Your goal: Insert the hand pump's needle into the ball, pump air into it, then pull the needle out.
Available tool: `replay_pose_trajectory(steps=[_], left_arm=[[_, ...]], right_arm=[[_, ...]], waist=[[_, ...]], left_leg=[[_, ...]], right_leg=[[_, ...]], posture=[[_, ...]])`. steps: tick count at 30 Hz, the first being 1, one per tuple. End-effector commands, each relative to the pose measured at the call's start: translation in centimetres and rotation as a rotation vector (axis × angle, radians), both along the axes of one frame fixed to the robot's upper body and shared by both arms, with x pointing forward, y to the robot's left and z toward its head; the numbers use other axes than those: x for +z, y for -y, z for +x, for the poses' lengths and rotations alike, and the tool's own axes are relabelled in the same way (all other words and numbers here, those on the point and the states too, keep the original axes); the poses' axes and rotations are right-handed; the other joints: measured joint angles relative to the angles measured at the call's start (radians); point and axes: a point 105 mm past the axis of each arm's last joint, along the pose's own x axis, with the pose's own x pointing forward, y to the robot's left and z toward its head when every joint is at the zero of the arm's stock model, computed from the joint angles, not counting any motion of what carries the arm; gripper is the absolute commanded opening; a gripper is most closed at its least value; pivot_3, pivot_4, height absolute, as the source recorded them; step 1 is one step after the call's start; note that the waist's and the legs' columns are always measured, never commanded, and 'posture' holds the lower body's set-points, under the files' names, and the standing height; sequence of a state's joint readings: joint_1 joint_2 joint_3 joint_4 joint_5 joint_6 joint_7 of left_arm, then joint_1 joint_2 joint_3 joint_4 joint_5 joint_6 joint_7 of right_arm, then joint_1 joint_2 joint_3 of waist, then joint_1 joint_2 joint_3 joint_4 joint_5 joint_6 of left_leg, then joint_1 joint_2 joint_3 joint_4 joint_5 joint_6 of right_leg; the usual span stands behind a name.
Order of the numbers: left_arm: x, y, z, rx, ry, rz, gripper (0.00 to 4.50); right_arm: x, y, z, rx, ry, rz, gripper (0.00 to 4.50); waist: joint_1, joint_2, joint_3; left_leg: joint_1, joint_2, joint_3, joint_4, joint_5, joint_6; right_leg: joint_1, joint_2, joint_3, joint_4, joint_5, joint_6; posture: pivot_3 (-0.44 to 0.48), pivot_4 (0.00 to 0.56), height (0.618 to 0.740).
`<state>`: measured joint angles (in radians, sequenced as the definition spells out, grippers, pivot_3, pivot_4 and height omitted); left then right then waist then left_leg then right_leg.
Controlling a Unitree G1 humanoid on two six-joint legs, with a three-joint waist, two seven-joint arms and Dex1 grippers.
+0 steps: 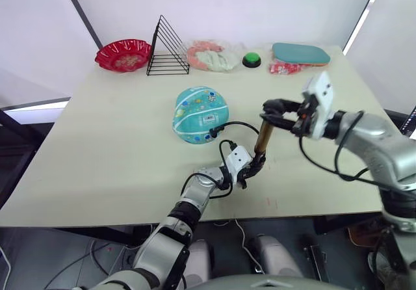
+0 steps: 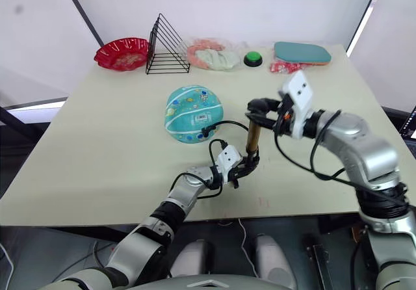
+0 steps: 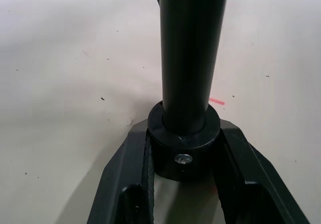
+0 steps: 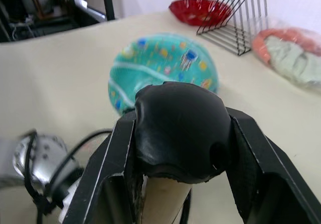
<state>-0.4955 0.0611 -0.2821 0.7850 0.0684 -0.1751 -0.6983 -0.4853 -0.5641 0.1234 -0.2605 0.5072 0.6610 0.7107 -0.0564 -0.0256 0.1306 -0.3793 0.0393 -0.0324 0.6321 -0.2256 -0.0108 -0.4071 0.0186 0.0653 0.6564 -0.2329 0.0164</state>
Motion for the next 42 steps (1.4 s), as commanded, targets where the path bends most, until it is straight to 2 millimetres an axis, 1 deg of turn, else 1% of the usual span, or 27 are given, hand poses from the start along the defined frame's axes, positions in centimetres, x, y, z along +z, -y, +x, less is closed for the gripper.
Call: replay_pose_trajectory(steps=[1, 4, 6, 8, 11, 13, 14, 15, 16, 18, 19, 23, 25, 28, 29, 31, 32, 33, 34, 36, 37, 38, 39, 40, 41, 42], left_arm=[[-3.2, -0.7, -1.7, 0.003, -0.126, 0.055, 1.07], [-3.1, -0.7, -1.7, 0.005, -0.126, 0.054, 1.07], [-3.1, -0.7, -1.7, 0.007, -0.126, 0.054, 1.07], [-3.1, -0.7, -1.7, 0.008, -0.127, 0.054, 1.07], [-3.2, -0.6, -1.7, 0.006, -0.129, 0.057, 1.07], [-3.2, -0.6, -1.7, 0.006, -0.130, 0.058, 1.07], [-3.3, -0.6, -1.7, 0.005, -0.131, 0.060, 1.07], [-3.4, -0.6, -1.8, 0.002, -0.132, 0.064, 1.07], [-3.5, -0.7, -1.8, 0.000, -0.133, 0.068, 1.07], [-3.6, -0.6, -1.8, -0.002, -0.135, 0.069, 1.07], [-3.5, -0.6, -1.8, -0.002, -0.134, 0.068, 1.07], [-3.5, -0.6, -1.7, -0.002, -0.131, 0.066, 1.07], [-3.5, -0.6, -1.7, -0.002, -0.132, 0.066, 1.07], [-3.6, -0.6, -1.7, -0.002, -0.131, 0.065, 1.07], [-3.5, -0.5, -1.7, -0.002, -0.131, 0.064, 1.07], [-3.5, -0.4, -1.7, -0.002, -0.129, 0.061, 1.07], [-3.5, -0.4, -1.7, -0.002, -0.130, 0.059, 1.07], [-3.5, -0.3, -1.7, -0.001, -0.130, 0.058, 1.07], [-3.5, -0.3, -1.7, -0.002, -0.130, 0.057, 1.07], [-3.4, -0.2, -1.8, -0.004, -0.130, 0.055, 1.07], [-3.5, -0.2, -1.8, -0.004, -0.130, 0.054, 1.07], [-3.5, -0.2, -1.8, -0.003, -0.130, 0.054, 1.07], [-3.5, -0.2, -1.8, -0.003, -0.130, 0.053, 1.07], [-3.5, -0.2, -1.8, -0.002, -0.130, 0.053, 1.07], [-3.4, -0.2, -1.8, -0.001, -0.130, 0.052, 1.07], [-3.4, -0.3, -1.8, 0.000, -0.130, 0.051, 1.07]], right_arm=[[-8.8, -1.0, -1.4, 0.034, -0.256, -0.120, 1.65], [-9.3, -1.3, -1.3, 0.037, -0.243, -0.122, 1.65], [-8.1, -1.3, -0.7, 0.032, -0.212, -0.093, 1.65], [-7.5, -1.4, -0.5, 0.031, -0.200, -0.081, 1.65], [-4.3, -0.7, 0.3, 0.011, -0.130, -0.029, 1.65], [-2.4, -0.5, 0.5, 0.007, -0.092, -0.007, 1.65], [-0.9, -0.4, 0.5, 0.007, -0.060, 0.011, 1.65], [1.8, -0.2, 0.6, 0.008, 0.000, 0.047, 1.65], [3.6, -0.1, 0.5, 0.011, 0.040, 0.070, 1.65], [7.0, 0.2, 0.0, 0.021, 0.099, 0.099, 1.65], [8.7, 0.5, -0.2, 0.023, 0.120, 0.110, 1.65], [13.3, 1.5, -0.7, 0.015, 0.147, 0.158, 1.65], [14.8, 1.9, -0.8, 0.008, 0.147, 0.174, 1.65], [15.5, 2.2, -1.0, 0.005, 0.141, 0.170, 1.65], [15.3, 2.1, -0.9, 0.004, 0.134, 0.159, 1.65], [13.0, 1.8, -0.5, -0.001, 0.093, 0.110, 1.65], [11.0, 1.6, -0.2, -0.002, 0.053, 0.090, 1.65], [9.8, 1.4, -0.1, -0.002, 0.028, 0.080, 1.65], [7.9, 1.4, 0.2, -0.008, -0.011, 0.066, 1.65], [3.6, 1.2, 0.4, -0.013, -0.068, -0.013, 1.65], [2.2, 1.1, 0.4, -0.011, -0.083, -0.032, 1.65], [1.1, 0.9, 0.4, -0.007, -0.097, -0.039, 1.65], [-0.9, 0.6, 0.5, -0.010, -0.131, -0.052, 1.65], [-2.9, 0.2, 0.4, -0.007, -0.167, -0.065, 1.65], [-4.7, -0.1, 0.3, -0.004, -0.203, -0.069, 1.65], [-6.9, -0.4, 0.0, 0.004, -0.238, -0.081, 1.65]], waist=[[-0.005, -0.001, -0.006], [-0.008, -0.002, -0.007], [-0.010, -0.001, -0.007], [-0.010, -0.001, -0.007], [-0.009, 0.000, -0.006], [-0.007, 0.000, -0.004], [-0.005, 0.001, -0.003], [-0.002, 0.002, 0.000], [0.000, 0.002, 0.003], [0.003, 0.004, 0.010], [0.006, 0.008, 0.015], [0.015, 0.010, 0.020], [0.018, 0.009, 0.021], [0.017, 0.009, 0.021], [0.017, 0.009, 0.021], [0.017, 0.009, 0.021], [0.018, 0.008, 0.020], [0.017, 0.008, 0.020], [0.017, 0.008, 0.020], [0.016, 0.007, 0.018], [0.015, 0.006, 0.014], [0.011, 0.008, 0.013], [0.011, 0.008, 0.012], [0.011, 0.006, 0.010], [0.011, -0.001, 0.004], [0.010, -0.004, 0.003]], left_leg=[[0.000, 0.000, 0.000, 0.000, 0.000, 0.000], [0.001, 0.000, 0.000, -0.001, 0.000, 0.000], [0.000, 0.000, 0.000, -0.001, 0.000, 0.000], [0.000, 0.000, 0.000, -0.001, 0.000, 0.000], [0.000, 0.000, 0.000, -0.001, 0.000, 0.000], [-0.001, -0.001, 0.000, -0.001, 0.000, 0.000], [-0.001, -0.001, 0.000, -0.001, 0.000, 0.000], [-0.002, -0.001, 0.000, -0.001, 0.000, 0.000], [-0.003, -0.001, 0.000, -0.001, 0.000, 0.000], [-0.006, -0.001, 0.000, 0.000, 0.000, 0.000], [-0.007, -0.002, 0.001, 0.000, 0.000, 0.000], [-0.016, -0.002, -0.001, 0.002, 0.000, 0.000], [-0.018, -0.002, -0.002, 0.001, 0.000, 0.000], [-0.019, -0.002, -0.001, 0.001, 0.000, 0.000], [-0.019, -0.002, -0.001, 0.001, 0.000, 0.000], [-0.019, -0.002, -0.001, 0.001, 0.000, 0.000], [-0.018, -0.002, -0.001, 0.001, 0.000, 0.000], [-0.017, -0.002, -0.001, 0.001, 0.000, 0.000], [-0.016, -0.002, -0.002, 0.001, 0.000, 0.000], [-0.015, -0.002, -0.002, 0.001, 0.000, 0.000], [-0.015, -0.002, -0.002, 0.001, 0.000, 0.000], [-0.013, -0.002, -0.002, 0.001, 0.000, 0.000], [-0.011, -0.002, 0.000, 0.001, 0.000, 0.000], [-0.011, -0.002, 0.000, 0.001, 0.000, 0.000], [-0.009, -0.002, 0.000, 0.001, 0.000, 0.000], [-0.004, 0.000, -0.001, -0.002, 0.000, 0.000]], right_leg=[[0.000, 0.000, 0.000, 0.000, 0.000, 0.000], [0.000, 0.000, 0.000, 0.000, 0.000, 0.000], [0.000, 0.000, 0.000, 0.000, 0.000, 0.000], [0.000, 0.000, 0.000, 0.000, 0.000, 0.000], [0.000, 0.000, -0.001, 0.000, 0.000, 0.000], [0.000, -0.001, 0.000, -0.001, 0.000, 0.000], [0.000, -0.001, 0.000, -0.001, 0.000, 0.000], [-0.001, -0.001, 0.000, -0.002, 0.000, 0.000], [-0.002, -0.001, 0.000, -0.002, 0.000, 0.000], [-0.005, -0.002, 0.000, -0.001, 0.000, 0.000], [-0.005, -0.002, 0.000, -0.001, 0.000, 0.000], [-0.013, -0.001, 0.000, -0.001, 0.001, 0.001], [-0.013, -0.001, -0.001, -0.002, 0.001, 0.002], [-0.013, -0.002, -0.001, -0.004, 0.001, 0.003], [-0.013, -0.002, -0.001, -0.004, 0.001, 0.002], [-0.013, -0.002, -0.001, -0.004, 0.001, 0.002], [-0.013, -0.002, -0.001, -0.004, 0.001, 0.002], [-0.012, -0.002, -0.001, -0.005, 0.001, 0.002], [-0.010, -0.002, -0.002, -0.005, 0.001, 0.002], [-0.009, -0.002, -0.001, -0.006, 0.001, 0.002], [-0.009, -0.002, -0.002, -0.006, 0.001, 0.002], [-0.007, -0.002, -0.002, -0.007, 0.001, 0.002], [-0.006, -0.002, 0.000, -0.007, 0.001, 0.003], [-0.006, -0.002, 0.000, -0.007, 0.001, 0.003], [-0.005, -0.001, 0.000, -0.007, 0.001, 0.003], [-0.001, -0.001, -0.001, -0.007, 0.000, 0.002]], posture=[[0.000, 0.150, 0.740], [0.000, 0.150, 0.740], [0.000, 0.150, 0.740], [0.000, 0.150, 0.740], [0.000, 0.150, 0.740], [0.000, 0.150, 0.740], [0.000, 0.150, 0.740], [0.000, 0.150, 0.740], [0.000, 0.150, 0.740], [0.000, 0.150, 0.740], [0.000, 0.150, 0.740], [0.000, 0.150, 0.740], [0.000, 0.150, 0.740], [0.000, 0.150, 0.740], [0.000, 0.150, 0.740], [0.000, 0.150, 0.740], [0.000, 0.150, 0.740], [0.000, 0.150, 0.740], [0.000, 0.150, 0.740], [0.000, 0.150, 0.740], [0.000, 0.150, 0.740], [0.000, 0.150, 0.740], [0.000, 0.150, 0.740], [0.000, 0.150, 0.740], [0.000, 0.150, 0.740], [0.000, 0.150, 0.740]])
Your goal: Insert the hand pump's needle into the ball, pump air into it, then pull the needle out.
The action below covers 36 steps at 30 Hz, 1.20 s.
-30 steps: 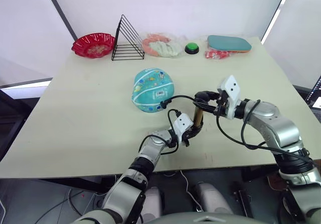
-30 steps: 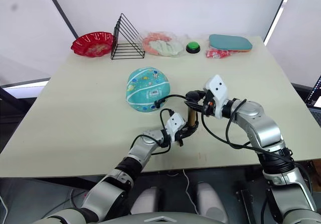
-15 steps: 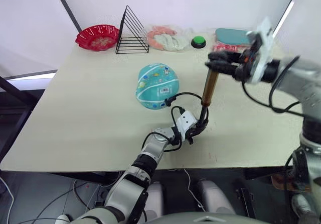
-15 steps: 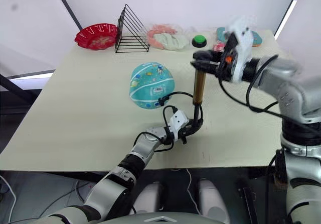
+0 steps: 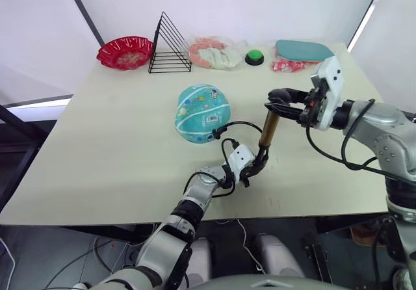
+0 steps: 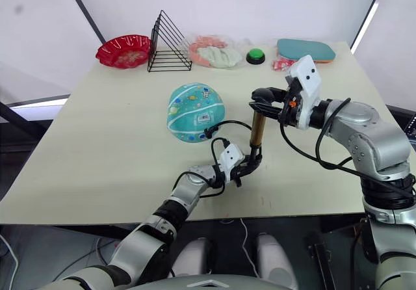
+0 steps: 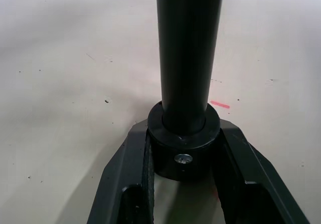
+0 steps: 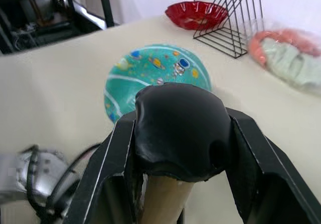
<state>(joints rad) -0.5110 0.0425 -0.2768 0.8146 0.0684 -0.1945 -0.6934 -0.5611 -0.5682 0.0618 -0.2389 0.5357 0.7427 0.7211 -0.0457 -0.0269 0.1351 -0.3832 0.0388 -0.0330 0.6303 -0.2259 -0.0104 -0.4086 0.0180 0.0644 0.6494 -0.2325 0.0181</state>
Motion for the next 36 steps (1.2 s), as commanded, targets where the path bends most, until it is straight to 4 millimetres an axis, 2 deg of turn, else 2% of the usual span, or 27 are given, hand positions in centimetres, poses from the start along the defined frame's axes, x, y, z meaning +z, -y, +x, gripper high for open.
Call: replay_pose_trajectory(steps=[1, 3, 5, 6, 11, 14, 16, 18, 20, 24, 29, 33, 36], left_arm=[[-3.6, -0.8, -1.9, 0.002, -0.134, 0.066, 1.07], [-3.6, -0.8, -1.9, 0.002, -0.134, 0.065, 1.07], [-3.6, -0.7, -1.9, 0.002, -0.134, 0.064, 1.07], [-3.5, -0.7, -1.9, 0.002, -0.134, 0.064, 1.07], [-3.4, -0.7, -1.7, 0.005, -0.129, 0.063, 1.07], [-3.4, -0.7, -1.7, 0.006, -0.129, 0.063, 1.07], [-3.4, -0.7, -1.7, 0.007, -0.130, 0.063, 1.07], [-3.5, -0.7, -1.7, 0.009, -0.132, 0.063, 1.07], [-3.5, -0.7, -1.6, 0.008, -0.133, 0.063, 1.07], [-3.5, -0.7, -1.7, 0.005, -0.131, 0.064, 1.07], [-3.2, -0.6, -1.5, 0.004, -0.124, 0.060, 1.07], [-3.2, -0.6, -1.4, 0.002, -0.121, 0.058, 1.07], [-3.1, -0.7, -1.3, 0.006, -0.121, 0.058, 1.07]], right_arm=[[-10.7, -1.4, -1.1, 0.035, -0.268, -0.105, 1.65], [-14.0, -1.5, -1.7, 0.044, -0.305, -0.159, 1.65], [-14.7, -1.7, -1.7, 0.049, -0.310, -0.142, 1.65], [-14.4, -1.8, -1.5, 0.049, -0.296, -0.131, 1.65], [-8.8, -1.4, -0.1, 0.037, -0.166, -0.031, 1.65], [-6.3, -1.1, 0.0, 0.034, -0.118, 0.015, 1.65], [-3.0, -0.5, 0.4, 0.016, -0.045, 0.076, 1.65], [-0.7, 0.0, 0.4, 0.002, 0.001, 0.106, 1.65], [0.2, 0.2, 0.3, 0.001, 0.016, 0.102, 1.65], [5.1, 0.7, -0.1, 0.017, 0.114, 0.102, 1.65], [8.9, 1.2, -0.4, 0.011, 0.180, 0.068, 1.65], [10.8, 1.4, -0.5, 0.006, 0.193, 0.069, 1.65], [11.6, 1.4, -0.6, -0.003, 0.191, 0.068, 1.65]], waist=[[-0.001, -0.001, -0.005], [-0.003, -0.001, -0.013], [-0.004, -0.002, -0.019], [-0.006, 0.000, -0.021], [-0.009, 0.000, -0.023], [-0.005, 0.002, -0.019], [-0.001, 0.004, -0.015], [0.004, 0.005, -0.009], [0.006, 0.006, -0.006], [0.006, 0.013, 0.004], [0.007, 0.012, 0.009], [0.006, 0.012, 0.011], [0.007, 0.012, 0.012]], left_leg=[[0.002, 0.001, 0.000, -0.001, 0.000, 0.000], [0.003, 0.001, 0.000, -0.004, 0.000, 0.000], [0.005, 0.001, 0.001, -0.008, 0.000, 0.000], [0.006, 0.000, 0.001, -0.009, 0.000, 0.000], [0.006, 0.001, 0.000, -0.011, 0.000, 0.000], [0.005, 0.000, 0.000, -0.010, 0.000, 0.000], [0.004, 0.000, 0.001, -0.011, 0.000, 0.000], [0.002, -0.001, 0.001, -0.010, 0.000, 0.000], [0.000, -0.001, 0.001, -0.010, 0.000, 0.000], [-0.003, -0.002, 0.001, -0.010, 0.000, 0.000], [-0.006, -0.002, 0.000, -0.008, 0.000, 0.000], [-0.012, -0.002, 0.000, -0.005, 0.000, 0.000], [-0.012, -0.002, -0.001, -0.005, 0.000, 0.000]], right_leg=[[0.002, 0.000, 0.000, -0.001, 0.000, -0.001], [0.003, 0.000, 0.000, -0.003, 0.000, -0.001], [0.004, 0.000, 0.000, -0.006, 0.000, -0.001], [0.005, 0.000, 0.000, -0.006, -0.001, -0.001], [0.004, 0.000, 0.000, -0.006, -0.001, -0.001], [0.004, -0.001, 0.000, -0.007, -0.001, -0.001], [0.003, -0.001, 0.000, -0.007, 0.000, -0.001], [0.001, -0.001, 0.001, -0.007, 0.000, -0.001], [0.000, -0.001, 0.001, -0.007, 0.000, -0.001], [-0.003, -0.002, 0.001, -0.007, 0.000, 0.000], [-0.004, -0.002, 0.000, -0.007, 0.000, 0.001], [-0.007, -0.001, 0.001, -0.007, 0.001, 0.001], [-0.008, -0.001, 0.000, -0.007, 0.001, 0.001]], posture=[[0.000, 0.150, 0.740], [0.000, 0.150, 0.740], [0.000, 0.150, 0.740], [0.000, 0.150, 0.740], [0.000, 0.150, 0.740], [0.000, 0.150, 0.740], [0.000, 0.150, 0.740], [0.000, 0.150, 0.740], [0.000, 0.150, 0.740], [0.000, 0.150, 0.740], [0.000, 0.150, 0.740], [0.000, 0.150, 0.740], [0.000, 0.150, 0.740]])
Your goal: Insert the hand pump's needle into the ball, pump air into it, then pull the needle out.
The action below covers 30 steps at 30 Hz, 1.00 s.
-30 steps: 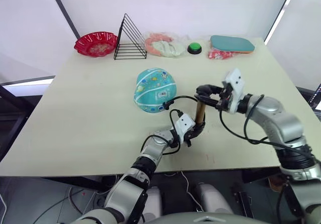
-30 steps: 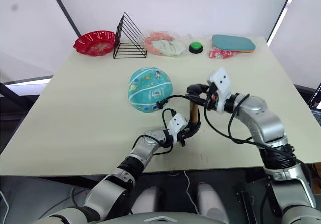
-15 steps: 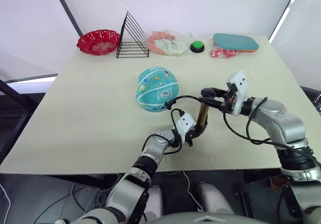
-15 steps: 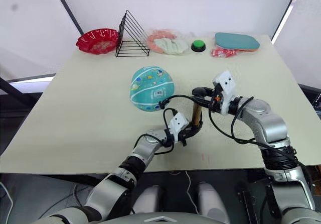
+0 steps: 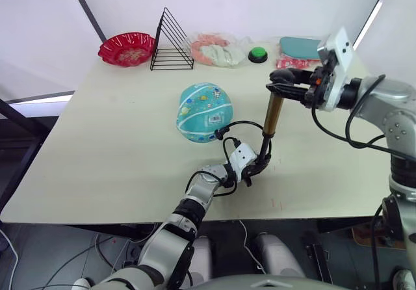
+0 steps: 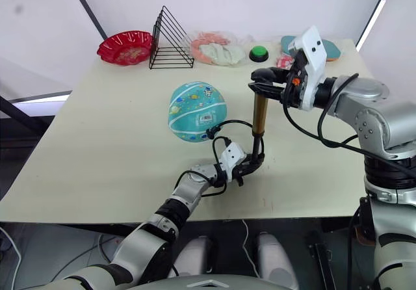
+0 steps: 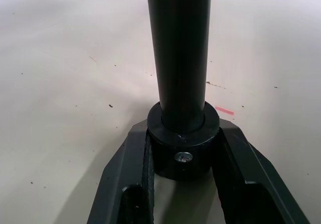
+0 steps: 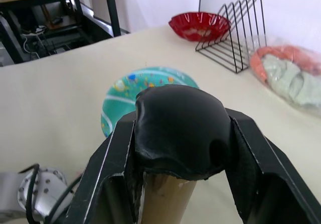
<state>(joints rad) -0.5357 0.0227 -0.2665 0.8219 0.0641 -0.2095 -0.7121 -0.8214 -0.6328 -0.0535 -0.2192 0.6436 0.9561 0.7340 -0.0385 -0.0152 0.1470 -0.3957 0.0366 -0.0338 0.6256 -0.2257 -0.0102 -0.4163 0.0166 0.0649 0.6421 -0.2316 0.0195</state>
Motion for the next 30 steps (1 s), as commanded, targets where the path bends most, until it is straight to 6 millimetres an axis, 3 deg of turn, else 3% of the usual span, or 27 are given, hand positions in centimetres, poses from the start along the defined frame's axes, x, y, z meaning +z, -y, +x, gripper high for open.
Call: replay_pose_trajectory(steps=[1, 7, 9, 13, 16, 19, 21, 24, 30], left_arm=[[-4.1, -1.6, -1.5, 0.032, -0.141, 0.089, 1.07], [-4.1, -1.7, -1.4, 0.037, -0.139, 0.089, 1.07], [-4.1, -1.7, -1.5, 0.038, -0.139, 0.088, 1.07], [-4.2, -1.6, -1.6, 0.036, -0.143, 0.088, 1.07], [-4.2, -1.6, -1.6, 0.037, -0.143, 0.087, 1.07], [-4.1, -1.5, -1.6, 0.040, -0.142, 0.084, 1.07], [-4.1, -1.6, -1.6, 0.042, -0.142, 0.085, 1.07], [-4.1, -1.6, -1.6, 0.043, -0.141, 0.086, 1.07], [-4.2, -1.8, -1.7, 0.038, -0.141, 0.092, 1.07]], right_arm=[[3.8, 0.5, -1.0, -0.013, 0.121, 0.035, 1.65], [2.2, 0.4, -0.9, -0.022, 0.073, 0.018, 1.65], [-0.2, 0.3, -0.5, -0.027, 0.012, 0.023, 1.65], [-8.8, 0.0, -0.3, -0.037, -0.162, -0.035, 1.65], [-11.9, -0.5, -0.6, -0.035, -0.210, -0.036, 1.65], [-18.0, -1.8, -1.5, -0.022, -0.316, -0.111, 1.65], [-20.1, -2.4, -2.2, 0.002, -0.347, -0.128, 1.65], [-21.6, -3.0, -2.5, 0.015, -0.366, -0.126, 1.65], [-20.1, -2.8, -1.9, 0.024, -0.316, -0.117, 1.65]], waist=[[0.000, 0.000, 0.000], [-0.001, 0.000, 0.000], [0.000, -0.001, -0.001], [-0.001, -0.003, -0.003], [-0.007, 0.000, -0.008], [-0.011, -0.006, -0.013], [-0.015, -0.008, -0.019], [-0.021, -0.011, -0.026], [-0.025, -0.011, -0.029]], left_leg=[[0.000, 0.000, 0.000, 0.000, 0.000, 0.000], [0.000, 0.000, 0.000, 0.000, 0.000, 0.000], [0.000, 0.000, 0.000, 0.000, 0.000, 0.000], [0.001, 0.000, 0.000, 0.001, 0.000, 0.000], [0.005, 0.001, 0.001, 0.000, 0.000, 0.000], [0.014, 0.002, 0.001, 0.000, 0.000, 0.000], [0.016, 0.003, 0.000, -0.002, 0.000, 0.000], [0.017, 0.002, 0.001, -0.005, 0.000, 0.000], [0.018, 0.002, 0.001, -0.006, 0.000, 0.000]], right_leg=[[0.000, 0.000, 0.000, 0.000, 0.000, 0.000], [0.000, 0.000, 0.000, 0.000, 0.000, 0.000], [0.000, 0.000, 0.000, 0.000, 0.000, 0.000], [0.002, 0.000, 0.000, 0.000, 0.000, 0.000], [0.005, 0.001, 0.001, 0.000, 0.000, 0.000], [0.010, 0.002, 0.001, 0.001, 0.000, -0.001], [0.011, 0.002, 0.000, 0.001, -0.001, -0.001], [0.012, 0.002, 0.000, 0.000, -0.001, -0.002], [0.012, 0.002, 0.001, 0.000, -0.001, -0.002]], posture=[[0.000, 0.150, 0.740], [0.000, 0.150, 0.740], [0.000, 0.150, 0.740], [0.000, 0.150, 0.740], [0.000, 0.150, 0.740], [0.000, 0.150, 0.740], [0.000, 0.150, 0.740], [0.000, 0.150, 0.740], [0.000, 0.150, 0.740]])
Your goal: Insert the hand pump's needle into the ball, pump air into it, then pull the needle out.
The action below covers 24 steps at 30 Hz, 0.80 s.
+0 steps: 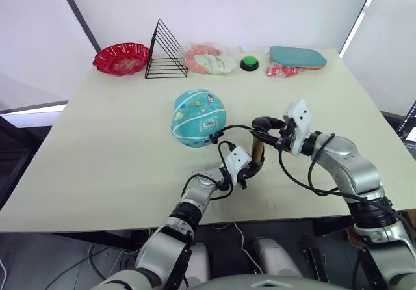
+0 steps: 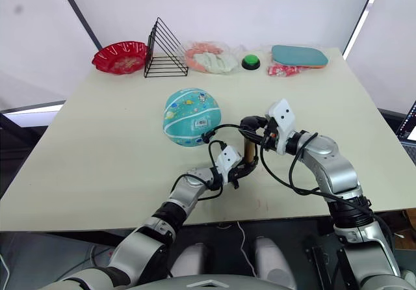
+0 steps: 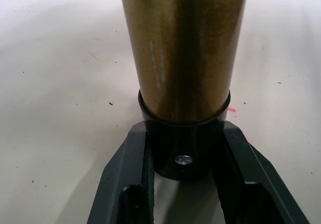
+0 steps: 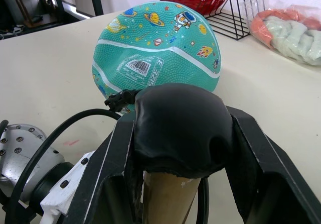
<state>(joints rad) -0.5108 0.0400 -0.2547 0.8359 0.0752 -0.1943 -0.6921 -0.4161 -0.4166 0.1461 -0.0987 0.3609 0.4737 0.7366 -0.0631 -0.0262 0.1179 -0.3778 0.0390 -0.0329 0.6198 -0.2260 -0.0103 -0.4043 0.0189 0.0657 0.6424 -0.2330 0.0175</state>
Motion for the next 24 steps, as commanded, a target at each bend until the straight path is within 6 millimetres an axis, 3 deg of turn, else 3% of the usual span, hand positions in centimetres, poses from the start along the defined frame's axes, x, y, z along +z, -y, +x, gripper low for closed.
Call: replay_pose_trajectory(steps=[1, 5, 7, 9, 14, 24], left_arm=[[-2.8, -0.5, -1.5, -0.008, -0.103, 0.059, 1.07], [-2.8, -0.5, -1.5, -0.008, -0.104, 0.058, 1.07], [-2.8, -0.4, -1.6, -0.009, -0.104, 0.057, 1.07], [-2.8, -0.3, -1.6, -0.010, -0.104, 0.058, 1.07], [-2.8, -0.3, -1.6, -0.013, -0.107, 0.058, 1.07], [-3.0, -0.5, -1.6, -0.022, -0.112, 0.069, 1.07]], right_arm=[[-5.9, -0.3, -1.4, 0.046, -0.231, -0.101, 1.65], [-4.4, 0.0, -1.0, 0.043, -0.186, -0.087, 1.65], [-1.7, 0.1, -0.4, 0.035, -0.138, -0.029, 1.65], [2.3, 0.2, 0.0, 0.049, -0.060, 0.037, 1.65], [9.4, 0.9, -0.4, 0.079, 0.071, 0.077, 1.65], [18.6, 2.8, -1.6, 0.099, 0.206, 0.112, 1.65]], waist=[[0.000, 0.000, 0.000], [0.000, 0.001, 0.000], [0.001, 0.000, 0.000], [0.002, 0.003, 0.005], [0.013, 0.009, 0.017], [0.023, 0.012, 0.031]], left_leg=[[0.000, 0.000, 0.000, 0.000, 0.000, 0.000], [0.000, 0.000, 0.000, -0.001, 0.000, 0.000], [0.000, 0.000, 0.000, -0.001, 0.000, 0.000], [-0.001, -0.001, 0.000, -0.001, 0.000, 0.000], [-0.008, -0.002, 0.001, -0.001, 0.000, 0.000], [-0.017, -0.002, -0.001, 0.002, 0.000, 0.000]], right_leg=[[0.000, 0.000, 0.000, 0.000, 0.000, 0.000], [0.000, 0.000, 0.000, 0.000, 0.000, 0.000], [0.000, -0.001, 0.000, 0.000, 0.000, 0.000], [-0.001, -0.001, 0.000, 0.000, 0.000, 0.000], [-0.007, -0.002, 0.001, 0.000, 0.000, 0.000], [-0.013, -0.002, 0.000, -0.001, 0.003, 0.005]], posture=[[0.000, 0.150, 0.740], [0.000, 0.150, 0.740], [0.000, 0.150, 0.740], [0.000, 0.150, 0.740], [0.000, 0.150, 0.740], [0.000, 0.150, 0.740]])
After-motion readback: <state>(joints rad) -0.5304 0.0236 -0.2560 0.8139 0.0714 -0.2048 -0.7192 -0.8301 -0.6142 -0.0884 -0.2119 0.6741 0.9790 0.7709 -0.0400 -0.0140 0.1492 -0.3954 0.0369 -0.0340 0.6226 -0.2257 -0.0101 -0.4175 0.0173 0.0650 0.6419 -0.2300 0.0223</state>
